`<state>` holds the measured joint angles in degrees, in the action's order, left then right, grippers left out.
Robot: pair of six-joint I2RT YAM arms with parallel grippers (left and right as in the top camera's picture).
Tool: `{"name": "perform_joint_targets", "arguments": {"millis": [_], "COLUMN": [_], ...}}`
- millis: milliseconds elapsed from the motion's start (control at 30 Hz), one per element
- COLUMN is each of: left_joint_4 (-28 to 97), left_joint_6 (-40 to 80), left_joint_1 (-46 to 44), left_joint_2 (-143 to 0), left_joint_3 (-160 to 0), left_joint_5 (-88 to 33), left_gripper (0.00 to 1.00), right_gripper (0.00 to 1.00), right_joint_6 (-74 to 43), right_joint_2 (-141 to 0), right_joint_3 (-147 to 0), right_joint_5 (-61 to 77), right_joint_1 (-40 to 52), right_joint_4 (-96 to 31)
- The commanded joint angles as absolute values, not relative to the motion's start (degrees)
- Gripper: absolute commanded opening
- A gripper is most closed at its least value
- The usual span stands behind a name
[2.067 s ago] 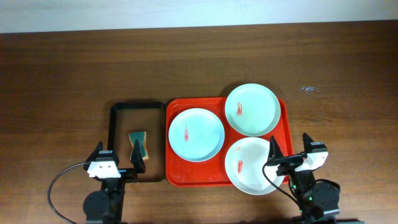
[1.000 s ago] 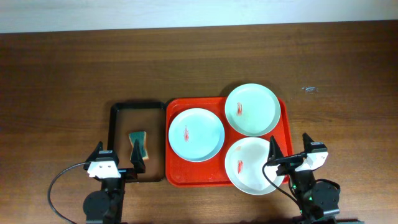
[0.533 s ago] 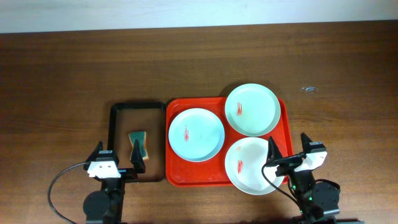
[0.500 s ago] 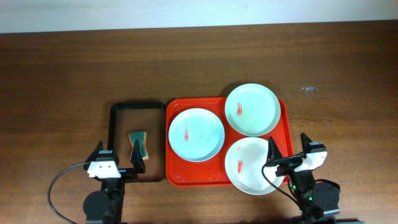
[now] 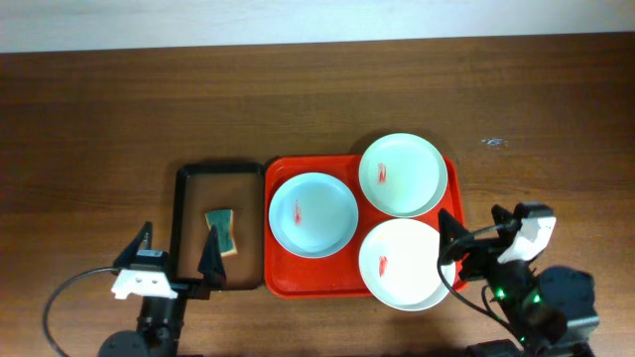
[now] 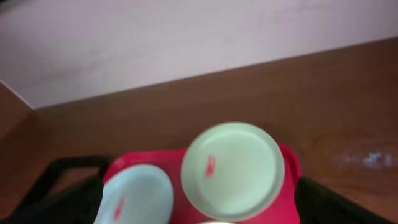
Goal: Clean dirty plates on tray and stack at the side
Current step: 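Move the right gripper to the rim of the left plate on the red tray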
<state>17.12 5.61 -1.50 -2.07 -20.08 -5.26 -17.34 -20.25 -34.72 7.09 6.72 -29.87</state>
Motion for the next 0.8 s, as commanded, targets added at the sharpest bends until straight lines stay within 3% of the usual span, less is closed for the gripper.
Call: {"name": "perform_joint_targets", "arguments": {"millis": [0, 100, 233, 400, 433, 467, 500, 667, 767], "left_joint_4": [23.05, 34.59, 63.29, 68.58, 69.34, 69.58, 69.78, 69.91, 69.91], "left_joint_6": [6.15, 6.13, 6.13, 6.13, 6.13, 6.11, 6.11, 6.13, 6.13], "left_joint_1": [-1.72, -1.72, -1.72, -1.72, -1.72, -1.72, -1.72, -1.72, -1.72], "left_joint_2": [-10.72, -25.26, -53.74, -69.36, -72.77, -74.74, -75.85, -81.56, -82.61], "left_joint_3": [-32.27, -47.16, -73.08, -74.35, -74.30, -74.30, -74.30, -74.30, -74.30], "left_joint_5": [-9.78, -17.89, -18.70, -18.70, -18.70, -18.65, -18.59, -17.61, -17.58], "left_gripper": [0.99, 0.99, 0.99, 0.99, 0.86, 0.49, 0.00, 0.00, 0.01], "right_gripper": [0.98, 0.98, 0.99, 1.00, 0.90, 0.83, 0.81, 0.85, 0.77], "right_joint_6": [-17.43, -17.45, -17.47, -17.43, -17.43, -17.43, -17.45, -17.45, -17.45], "right_joint_2": [-30.46, -40.14, -50.63, -58.30, -60.90, -62.61, -63.48, -71.05, -75.90], "right_joint_3": [-46.48, -55.40, -58.24, -58.19, -58.19, -58.19, -58.19, -58.19, -58.19], "right_joint_5": [10.48, 16.40, 24.03, 23.97, 23.77, 23.79, 23.79, 23.81, 23.79], "right_joint_1": [6.35, 6.35, 6.33, 6.35, 6.35, 6.35, 6.35, 6.35, 6.81], "right_joint_4": [-38.46, -47.77, -50.13, -50.02, -50.15, -50.15, -50.13, -49.47, -48.71]}}
